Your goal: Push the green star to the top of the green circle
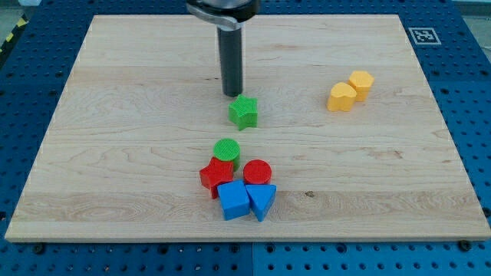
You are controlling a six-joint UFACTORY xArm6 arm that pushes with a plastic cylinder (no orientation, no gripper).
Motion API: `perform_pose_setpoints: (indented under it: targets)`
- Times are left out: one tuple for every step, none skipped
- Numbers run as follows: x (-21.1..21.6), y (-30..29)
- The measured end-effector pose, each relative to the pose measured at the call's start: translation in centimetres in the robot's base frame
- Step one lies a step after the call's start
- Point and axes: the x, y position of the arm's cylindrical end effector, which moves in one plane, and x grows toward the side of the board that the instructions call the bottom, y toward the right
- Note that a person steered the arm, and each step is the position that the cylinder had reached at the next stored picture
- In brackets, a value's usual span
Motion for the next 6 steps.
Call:
perform_pose_setpoints:
  targets:
    - [0.2, 2.0]
    - [1.2, 1.9]
    - [2.8, 1.3]
    - [5.1, 0.9]
    - [5.9, 0.5]
    - [5.7, -2.4]
